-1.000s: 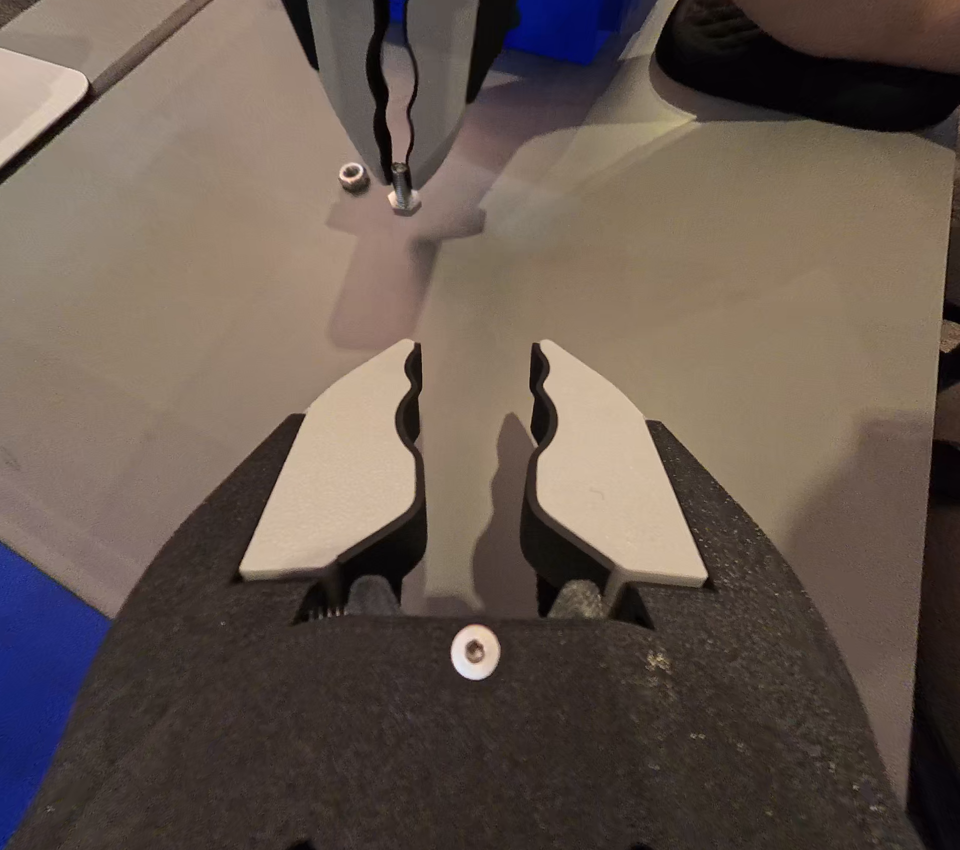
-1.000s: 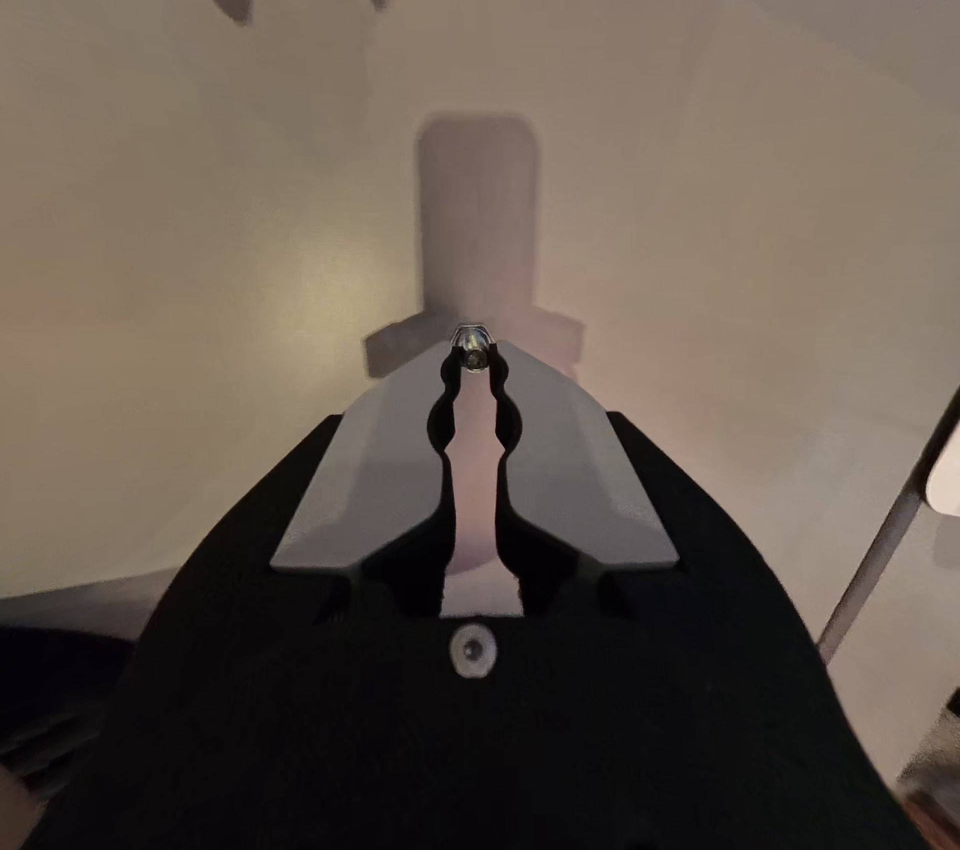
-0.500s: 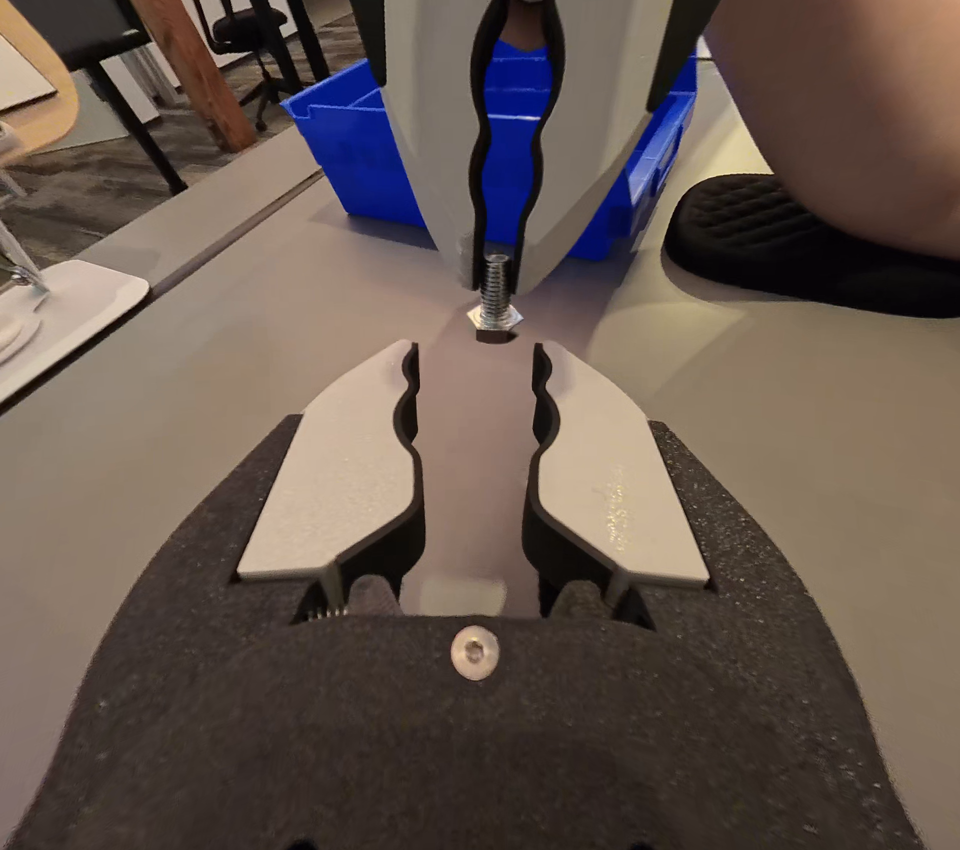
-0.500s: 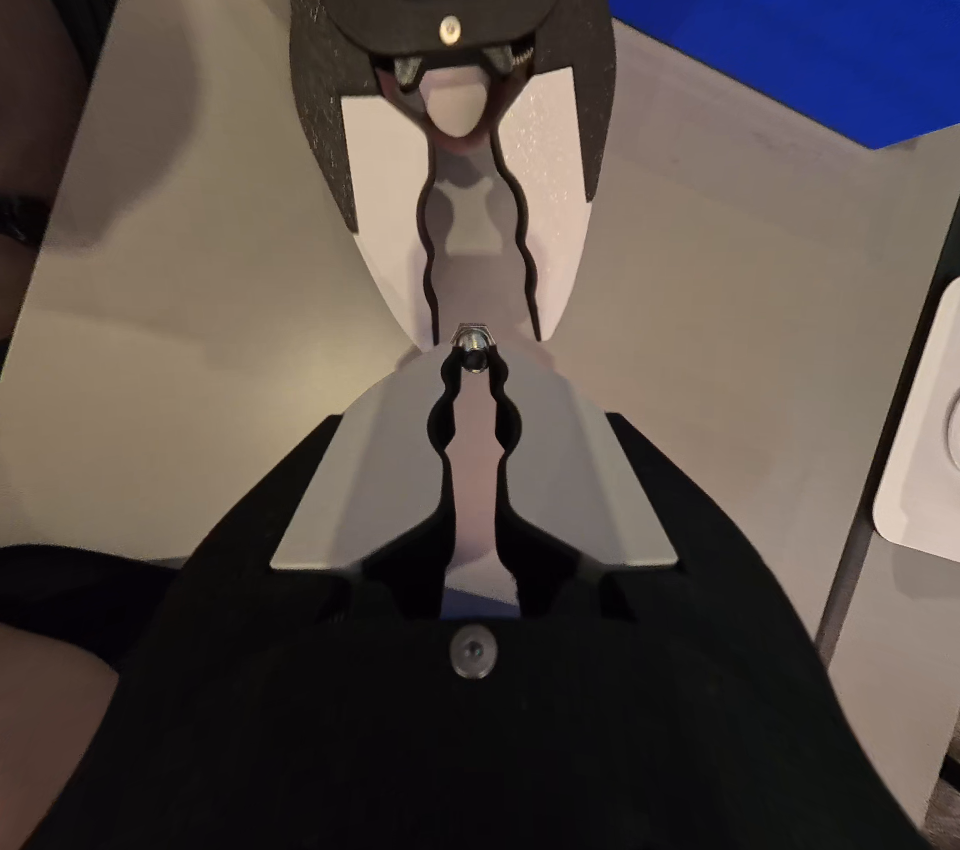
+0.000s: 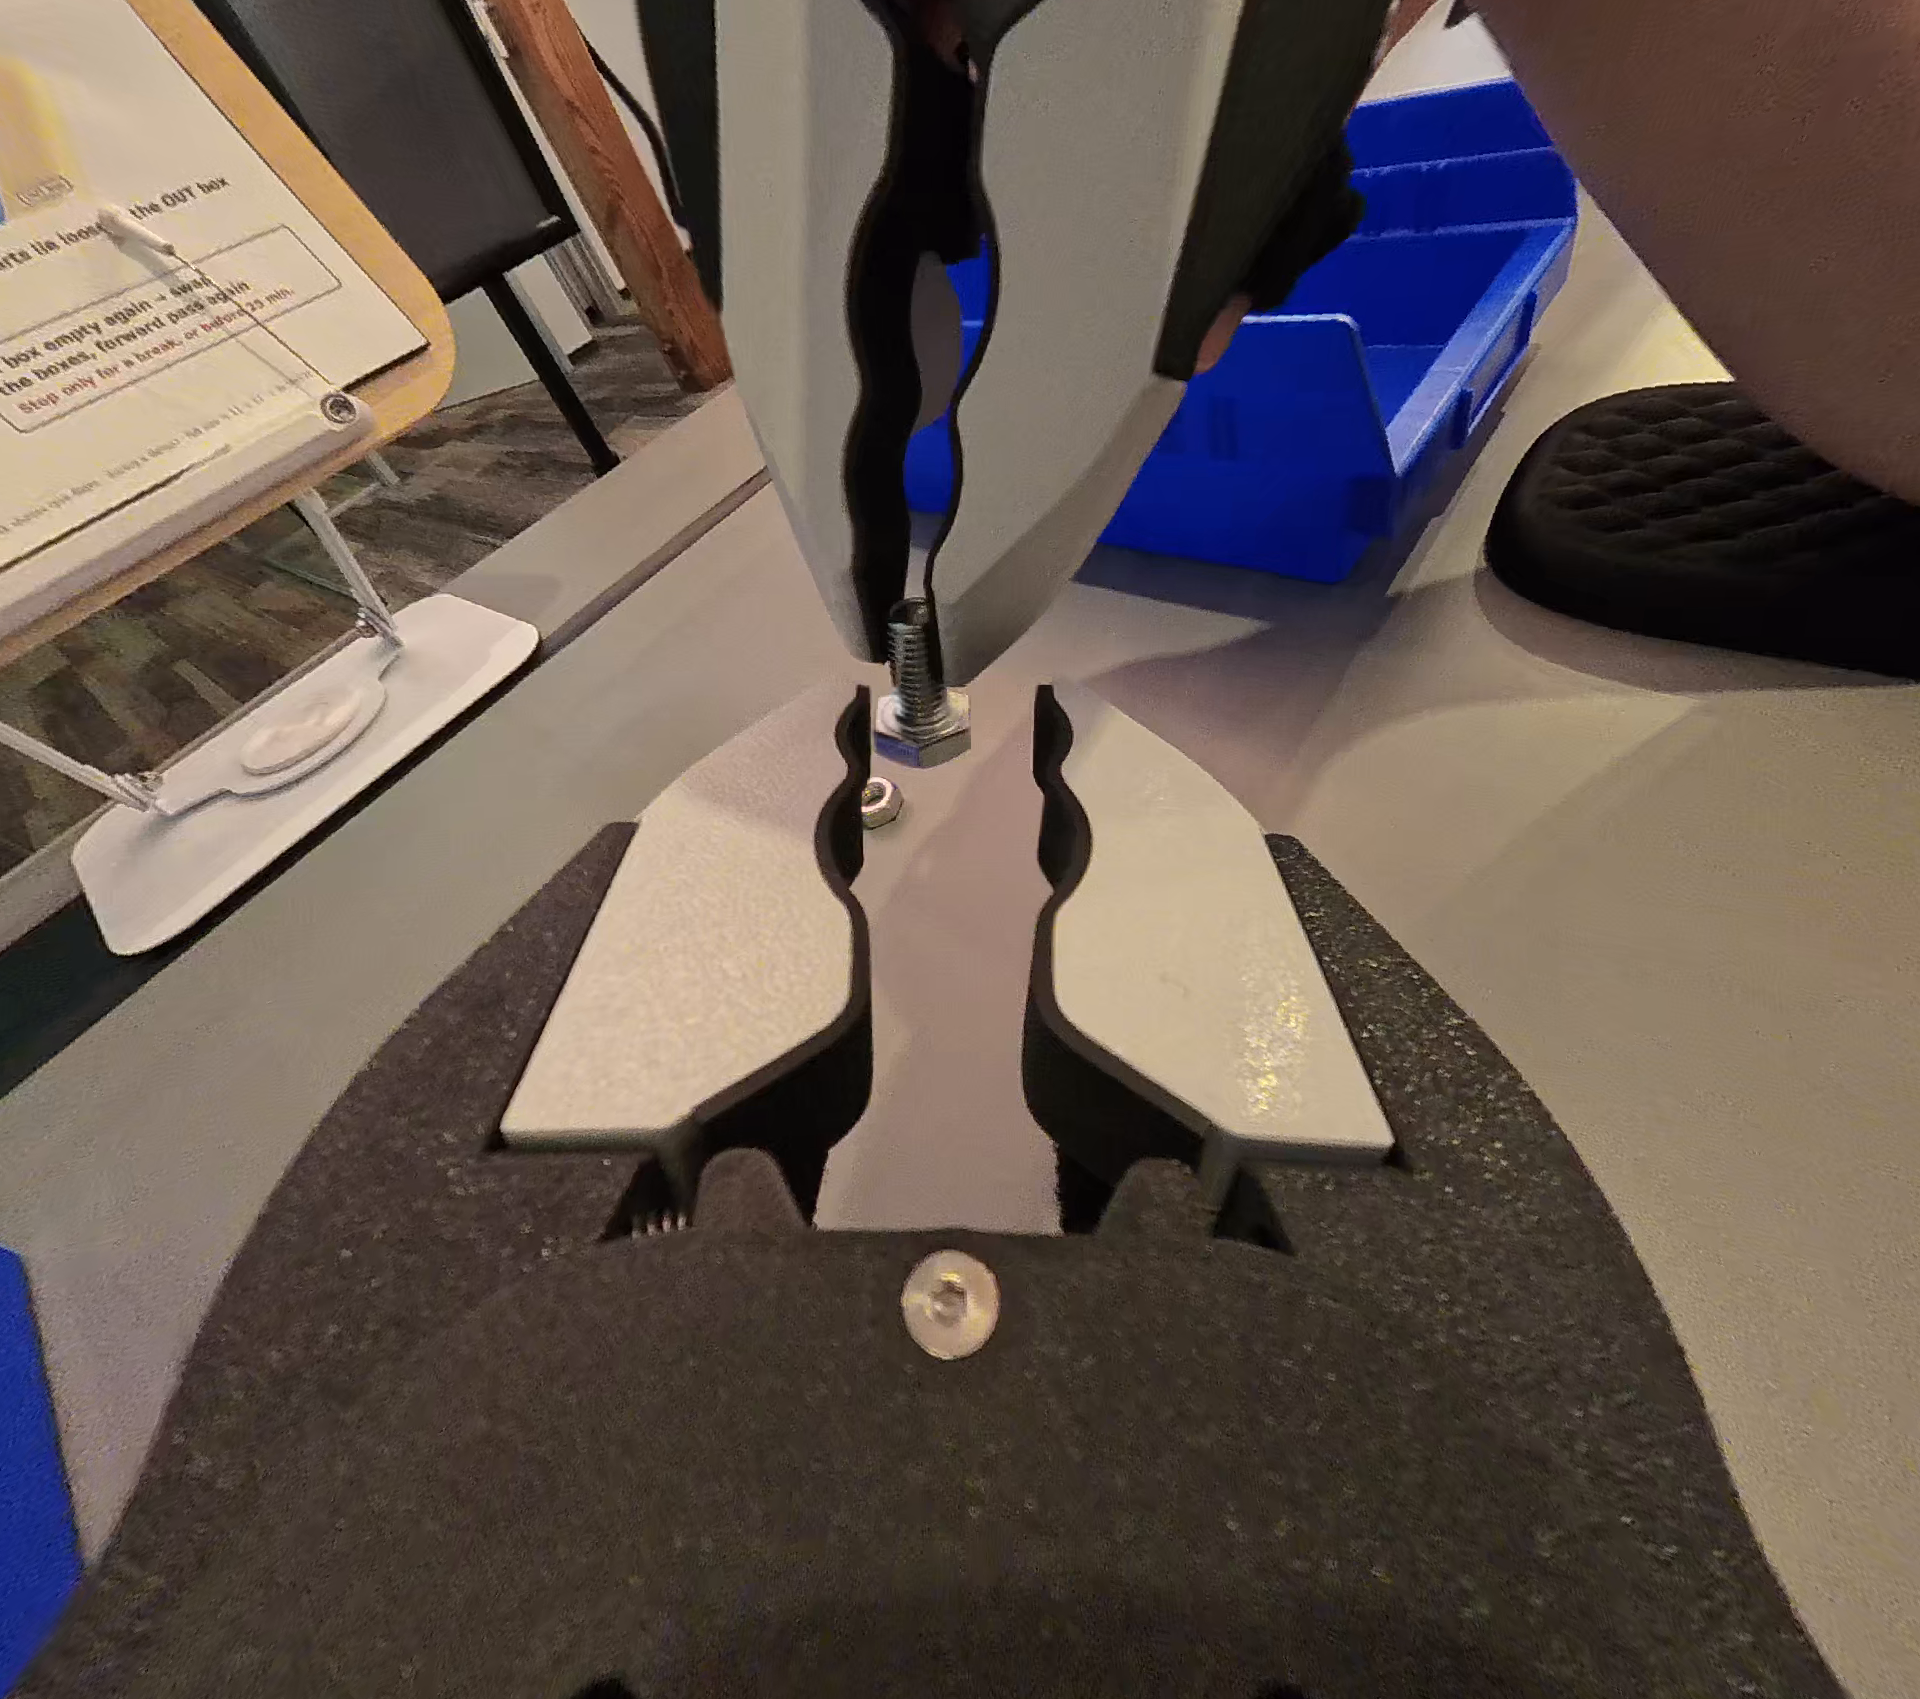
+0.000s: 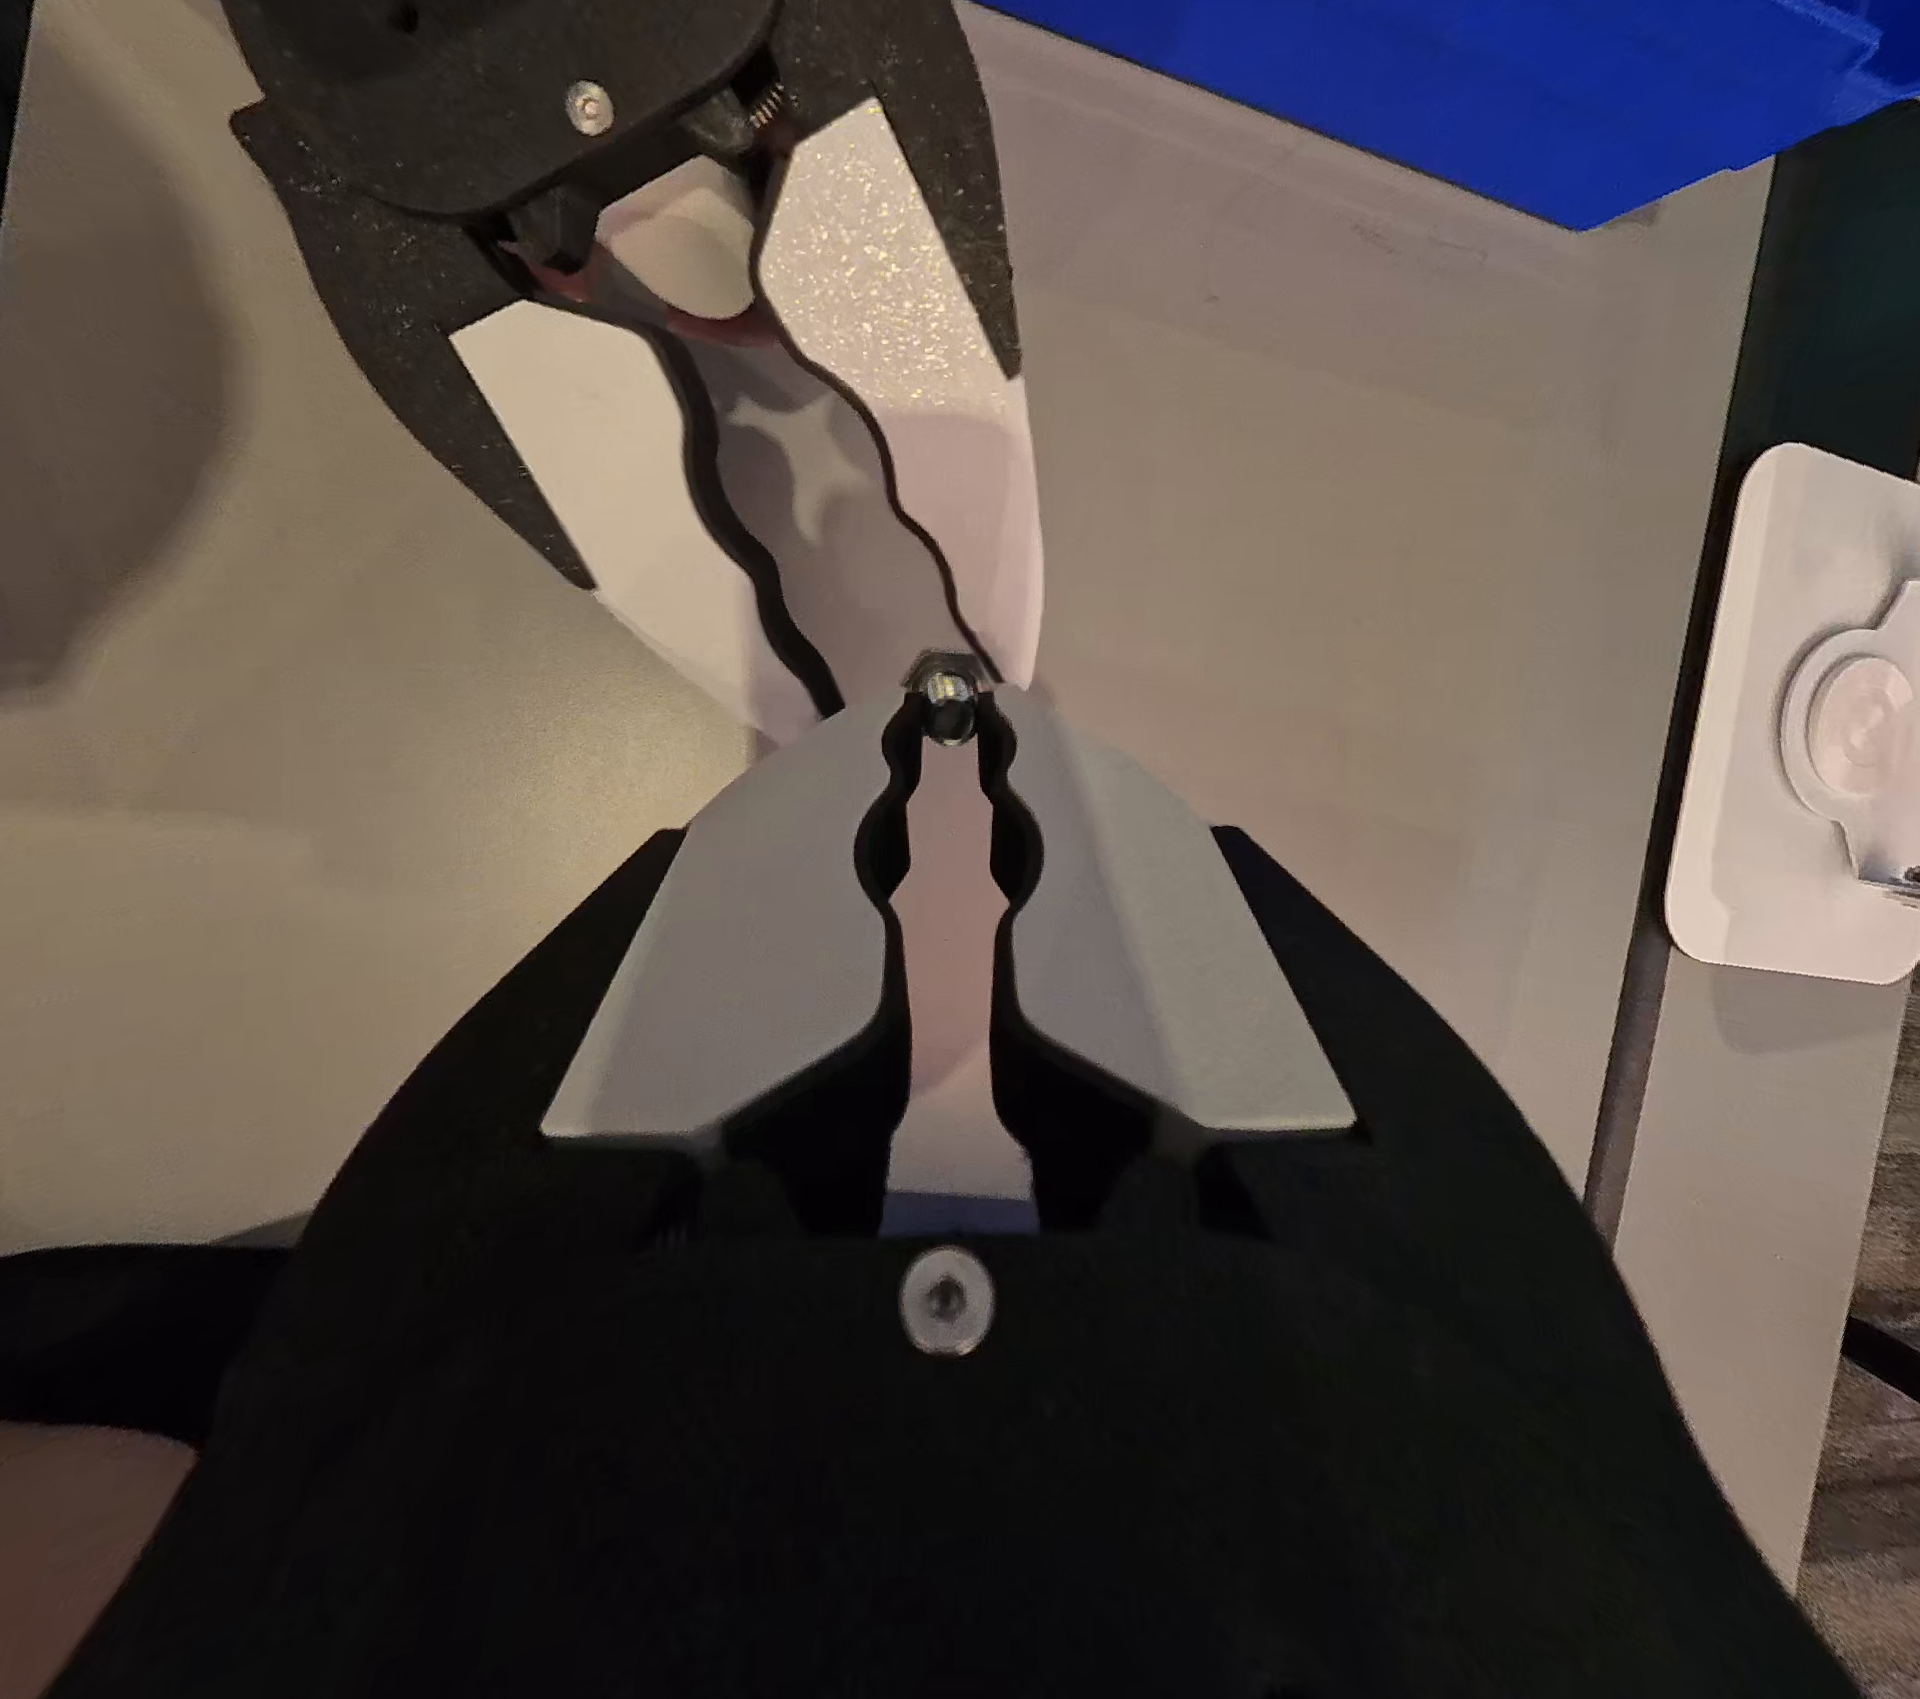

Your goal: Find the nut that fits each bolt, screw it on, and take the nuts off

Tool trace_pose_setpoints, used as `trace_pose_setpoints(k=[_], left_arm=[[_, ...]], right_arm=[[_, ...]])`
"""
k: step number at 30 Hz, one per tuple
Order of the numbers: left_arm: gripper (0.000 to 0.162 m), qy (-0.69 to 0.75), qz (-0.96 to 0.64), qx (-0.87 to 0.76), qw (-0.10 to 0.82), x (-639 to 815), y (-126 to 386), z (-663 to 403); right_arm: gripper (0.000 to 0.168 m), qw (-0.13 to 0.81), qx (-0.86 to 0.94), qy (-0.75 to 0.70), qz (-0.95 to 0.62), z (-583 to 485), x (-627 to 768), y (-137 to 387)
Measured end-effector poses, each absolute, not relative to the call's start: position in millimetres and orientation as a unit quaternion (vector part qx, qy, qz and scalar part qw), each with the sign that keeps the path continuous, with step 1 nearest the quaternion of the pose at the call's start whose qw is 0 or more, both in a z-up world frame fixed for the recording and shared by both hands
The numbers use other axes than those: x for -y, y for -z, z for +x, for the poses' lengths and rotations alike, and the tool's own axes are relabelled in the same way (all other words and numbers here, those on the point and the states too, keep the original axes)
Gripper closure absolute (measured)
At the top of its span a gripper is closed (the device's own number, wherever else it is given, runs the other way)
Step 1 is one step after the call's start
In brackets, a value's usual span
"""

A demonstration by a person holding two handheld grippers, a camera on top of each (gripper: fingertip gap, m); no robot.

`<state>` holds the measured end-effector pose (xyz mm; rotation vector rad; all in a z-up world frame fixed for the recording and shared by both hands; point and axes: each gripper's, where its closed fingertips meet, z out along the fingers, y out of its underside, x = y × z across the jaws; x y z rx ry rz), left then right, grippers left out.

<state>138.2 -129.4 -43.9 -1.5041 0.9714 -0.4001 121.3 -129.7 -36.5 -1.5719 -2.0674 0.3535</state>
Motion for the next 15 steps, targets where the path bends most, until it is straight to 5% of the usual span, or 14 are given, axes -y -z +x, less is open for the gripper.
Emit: trace_pose_setpoints(k=[15], left_arm=[[0.14, 0.181, -0.657, -0.408, 0.607, 122.6, 44.6, 137.4]], right_arm=[[0.157, 0.262, 0.757, -0.148, -0.58, 119.7, 132.4, 31.7]])
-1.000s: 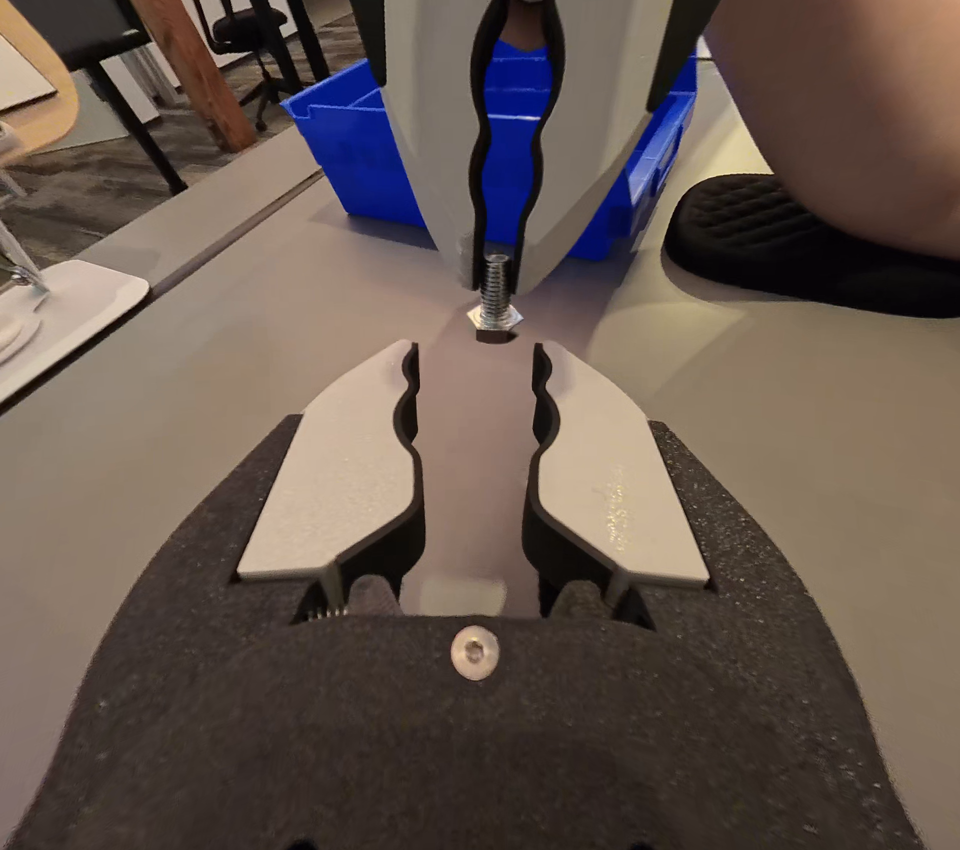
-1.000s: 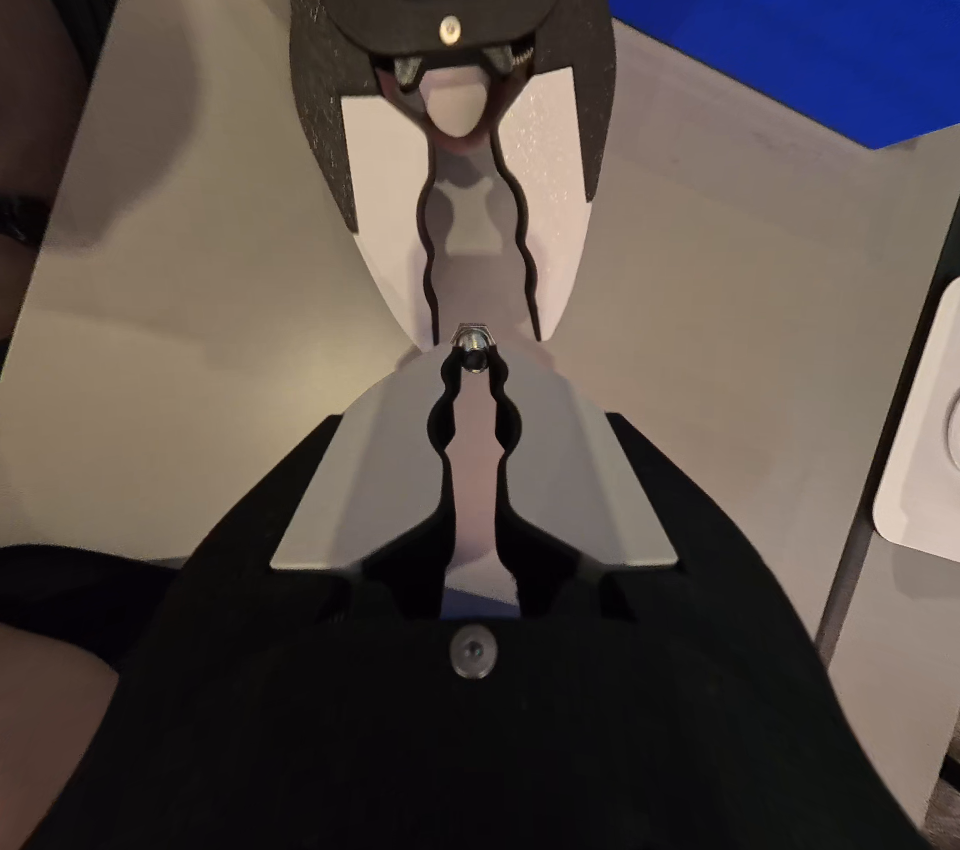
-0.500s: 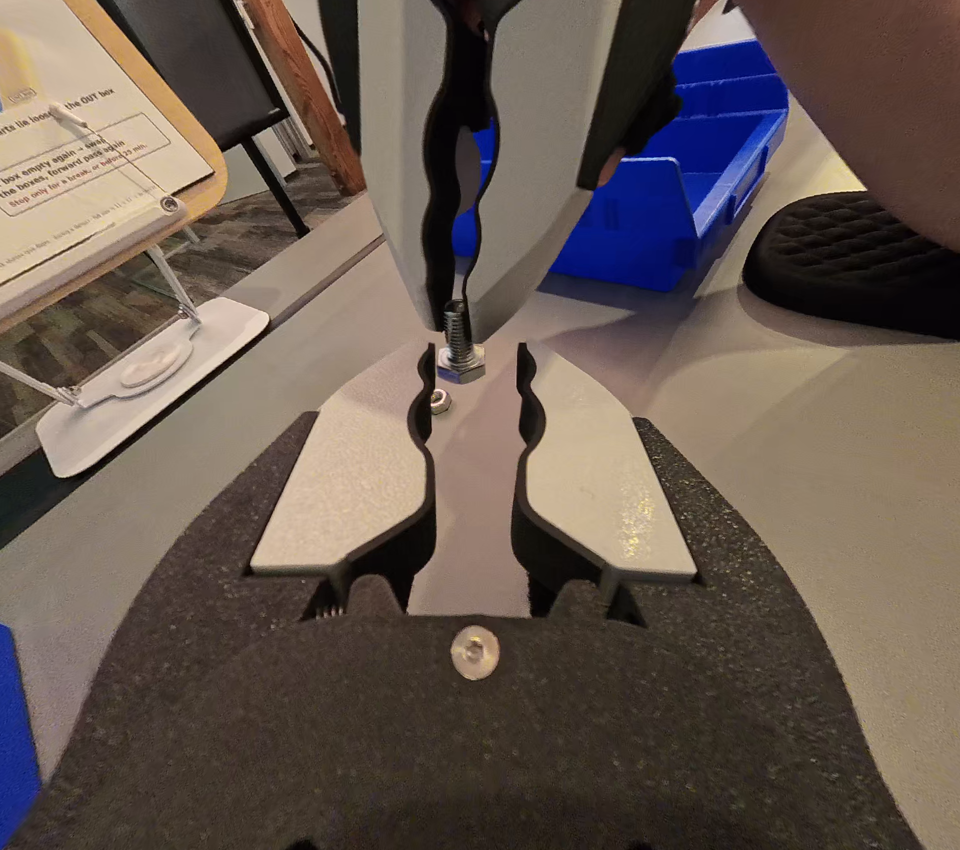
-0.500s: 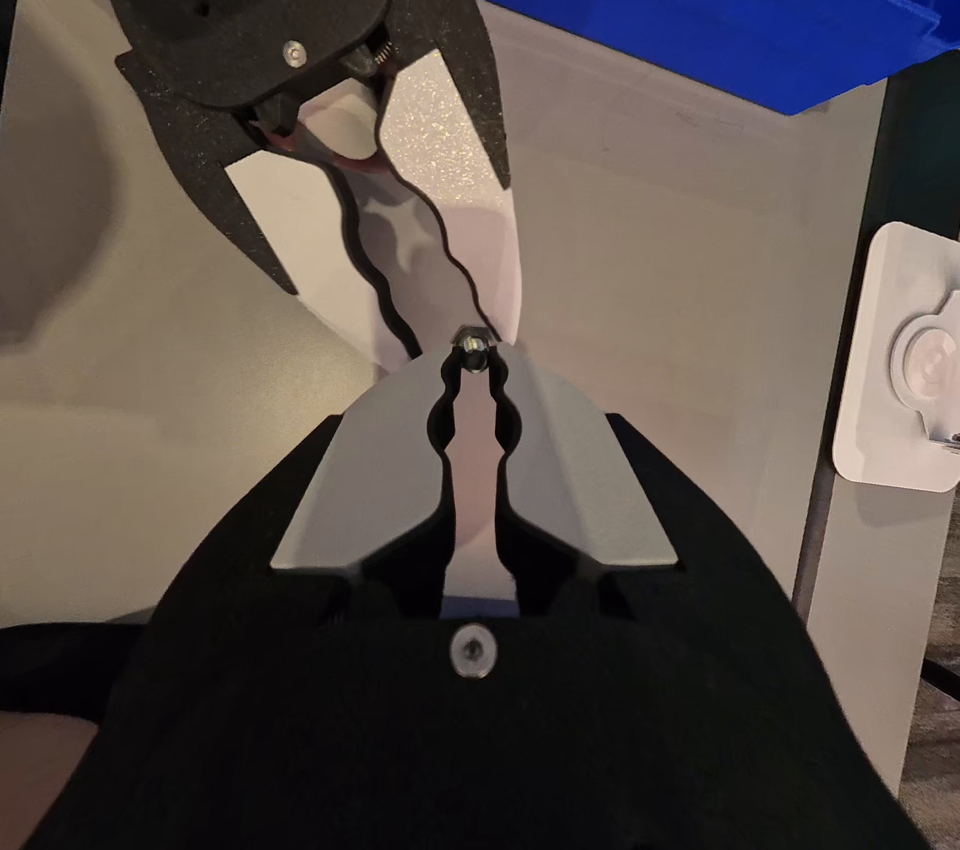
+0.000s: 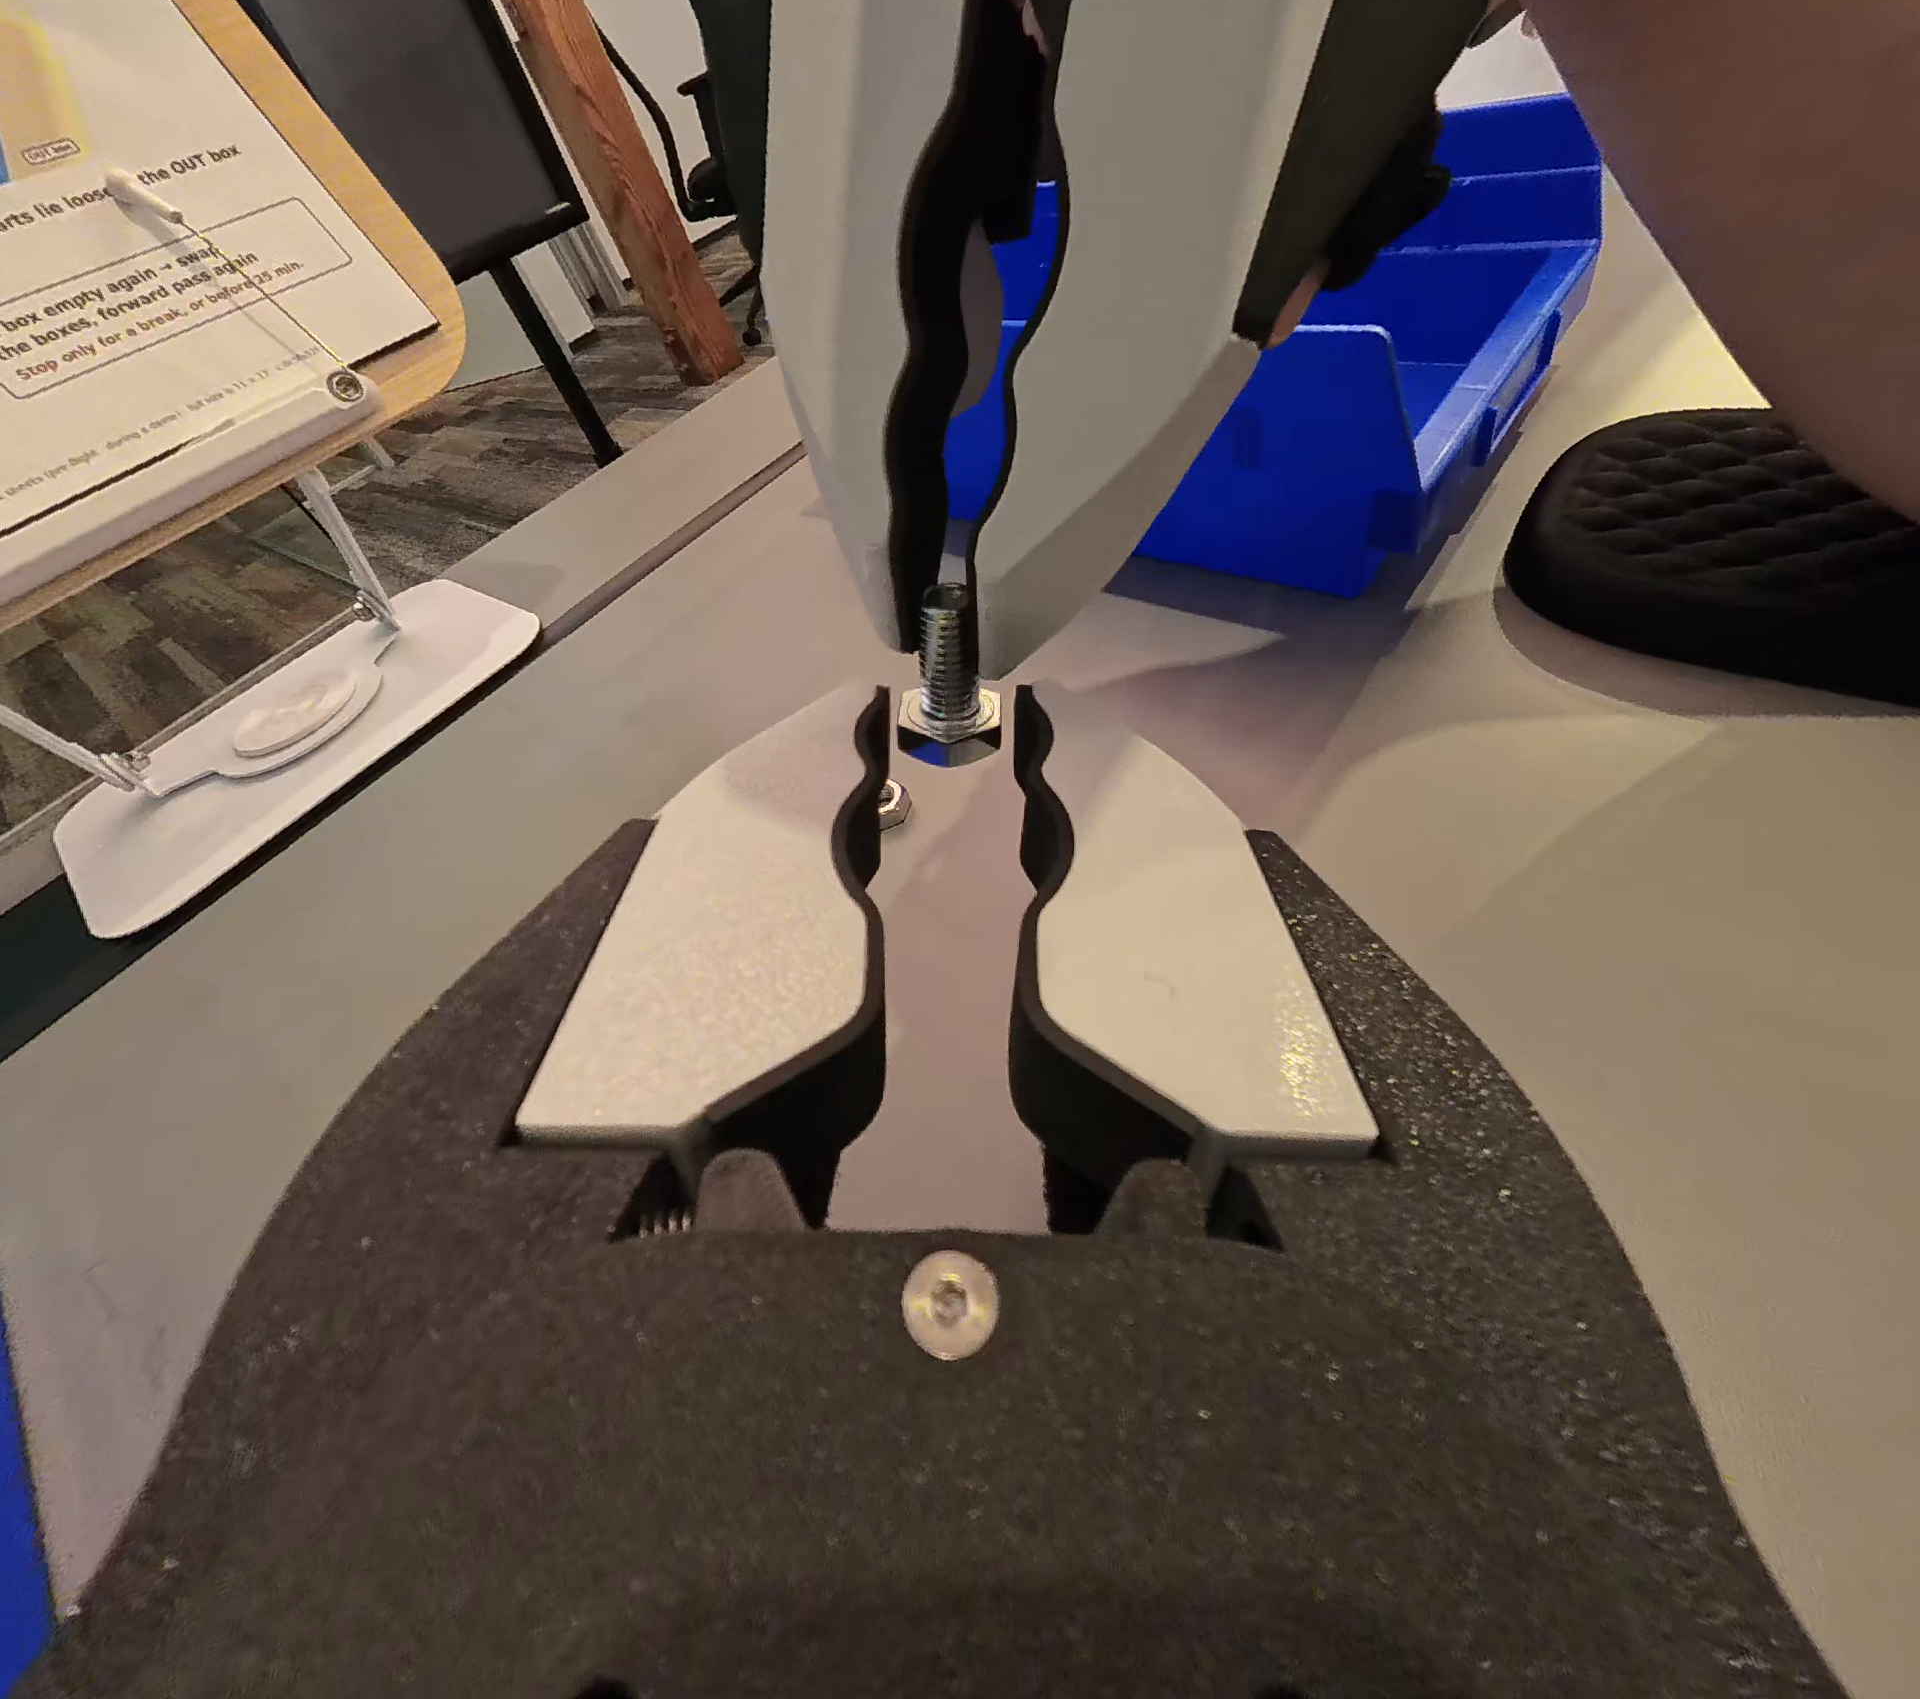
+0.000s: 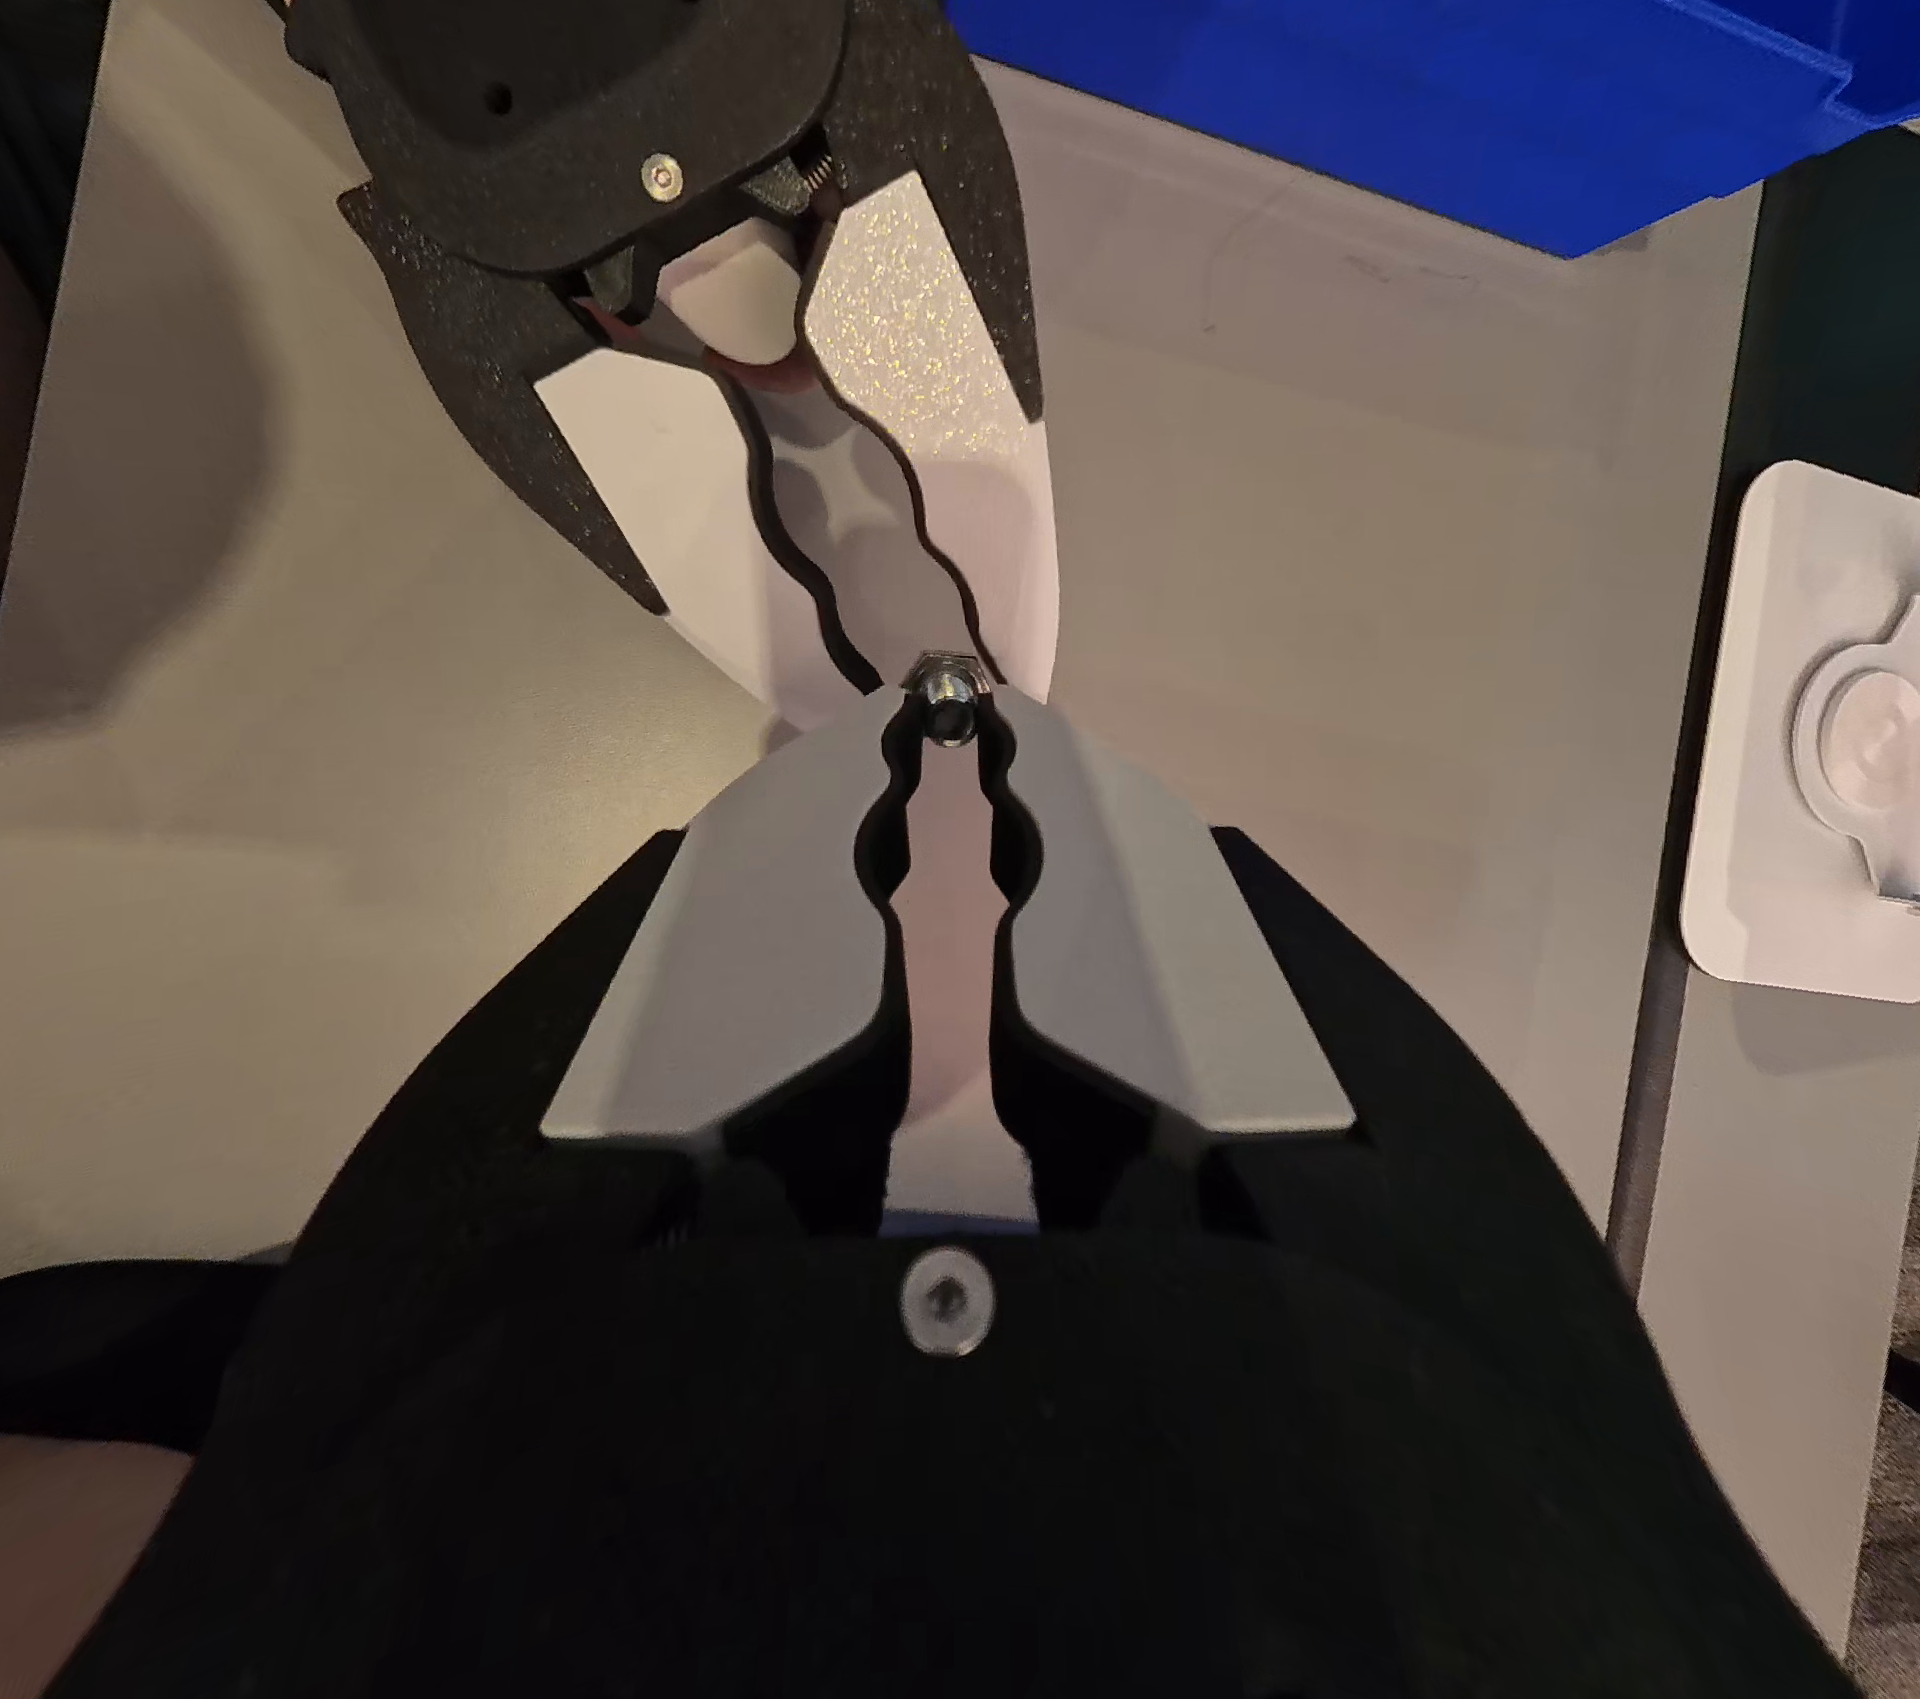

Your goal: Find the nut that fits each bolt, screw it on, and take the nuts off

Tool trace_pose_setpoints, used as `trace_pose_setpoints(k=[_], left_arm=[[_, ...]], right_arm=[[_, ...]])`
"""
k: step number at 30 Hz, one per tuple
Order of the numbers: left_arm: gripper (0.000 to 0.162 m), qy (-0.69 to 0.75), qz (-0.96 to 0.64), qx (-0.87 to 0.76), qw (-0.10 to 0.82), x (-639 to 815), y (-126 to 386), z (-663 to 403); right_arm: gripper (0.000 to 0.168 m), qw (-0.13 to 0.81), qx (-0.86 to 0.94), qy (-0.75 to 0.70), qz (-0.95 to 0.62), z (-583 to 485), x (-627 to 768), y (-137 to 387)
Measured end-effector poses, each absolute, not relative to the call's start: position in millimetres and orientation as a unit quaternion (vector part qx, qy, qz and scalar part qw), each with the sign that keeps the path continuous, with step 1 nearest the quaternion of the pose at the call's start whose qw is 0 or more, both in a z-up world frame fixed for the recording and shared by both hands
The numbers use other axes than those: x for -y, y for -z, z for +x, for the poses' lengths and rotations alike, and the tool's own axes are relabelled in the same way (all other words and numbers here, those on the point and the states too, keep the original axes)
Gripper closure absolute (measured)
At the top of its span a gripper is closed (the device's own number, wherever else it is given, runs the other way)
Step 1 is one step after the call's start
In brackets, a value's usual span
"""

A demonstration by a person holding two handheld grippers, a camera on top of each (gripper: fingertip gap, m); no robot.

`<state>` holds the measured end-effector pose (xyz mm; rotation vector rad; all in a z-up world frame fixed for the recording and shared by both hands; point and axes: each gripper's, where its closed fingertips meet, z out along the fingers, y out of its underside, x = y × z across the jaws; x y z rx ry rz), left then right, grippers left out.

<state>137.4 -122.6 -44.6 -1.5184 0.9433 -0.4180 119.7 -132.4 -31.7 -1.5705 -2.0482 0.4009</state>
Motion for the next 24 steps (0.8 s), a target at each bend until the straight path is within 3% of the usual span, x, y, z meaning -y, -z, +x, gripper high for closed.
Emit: trace_pose_setpoints(k=[24], left_arm=[[0.144, 0.193, -0.664, -0.403, 0.6, 120.4, 46.9, 138.3]], right_arm=[[0.157, 0.254, 0.748, -0.164, -0.591, 121.7, 130.7, 32.2]])
